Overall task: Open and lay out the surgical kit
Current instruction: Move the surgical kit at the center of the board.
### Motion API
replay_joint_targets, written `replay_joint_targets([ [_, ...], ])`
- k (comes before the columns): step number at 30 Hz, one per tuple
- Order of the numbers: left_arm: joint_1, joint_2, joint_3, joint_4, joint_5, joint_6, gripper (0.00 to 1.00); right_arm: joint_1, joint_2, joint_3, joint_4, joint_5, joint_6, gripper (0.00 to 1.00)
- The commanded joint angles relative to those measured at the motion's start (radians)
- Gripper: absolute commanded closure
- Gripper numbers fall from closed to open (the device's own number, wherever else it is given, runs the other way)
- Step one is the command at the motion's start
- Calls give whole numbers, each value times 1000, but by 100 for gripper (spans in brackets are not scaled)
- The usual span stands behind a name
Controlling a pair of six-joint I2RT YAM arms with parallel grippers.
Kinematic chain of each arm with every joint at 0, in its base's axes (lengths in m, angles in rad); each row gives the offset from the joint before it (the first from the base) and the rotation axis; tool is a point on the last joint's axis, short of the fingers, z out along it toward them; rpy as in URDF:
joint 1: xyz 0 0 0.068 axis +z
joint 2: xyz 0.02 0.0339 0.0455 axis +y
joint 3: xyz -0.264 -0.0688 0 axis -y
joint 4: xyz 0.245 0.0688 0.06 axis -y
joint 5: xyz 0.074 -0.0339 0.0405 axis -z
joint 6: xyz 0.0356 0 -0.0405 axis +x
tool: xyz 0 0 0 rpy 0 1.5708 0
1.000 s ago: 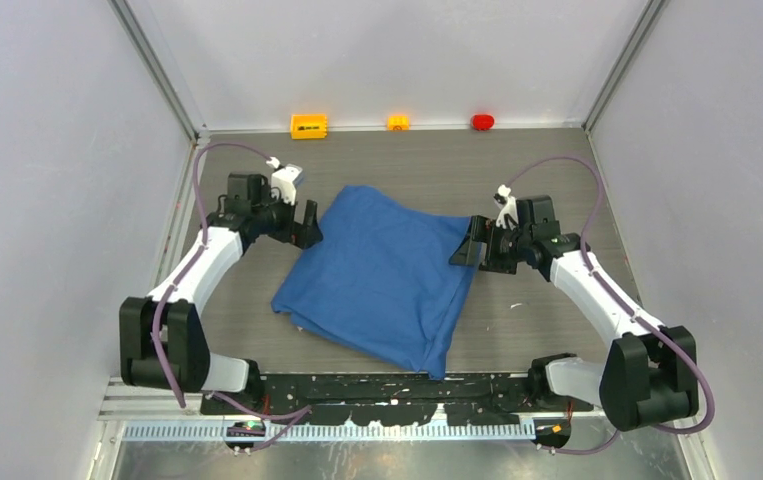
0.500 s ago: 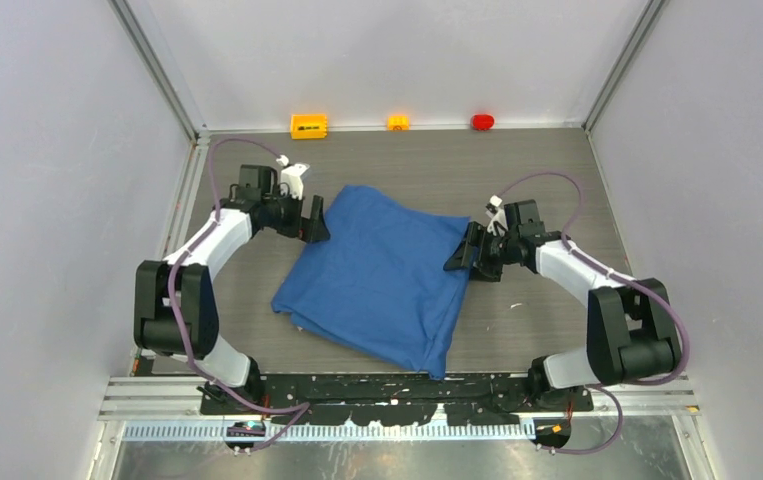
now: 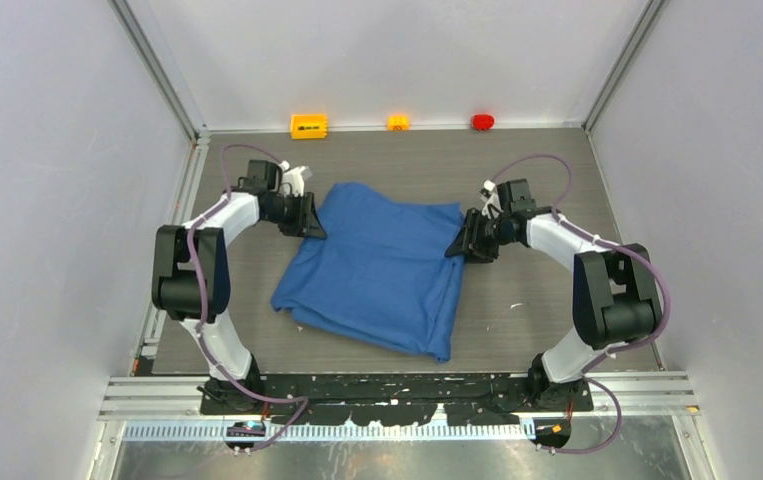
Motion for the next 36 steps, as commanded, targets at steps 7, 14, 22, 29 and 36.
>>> replay_joint_targets([
  [7, -63, 268, 230, 161, 45, -323, 71, -8, 243, 370, 152, 154, -41, 71],
  [14, -94, 489, 533, 161, -21, -426, 69, -30, 465, 682, 99, 206, -111, 72],
  [22, -95, 643, 762, 125, -80, -487, 66, -37, 696, 1038, 17, 224, -148, 69],
  [29, -92, 590, 704, 157, -70, -478, 63, -37, 797, 1233, -92, 205, -171, 59],
  [36, -78, 473, 700, 92, -113, -382, 40, -38, 661, 1115, -83, 248, -198, 43],
])
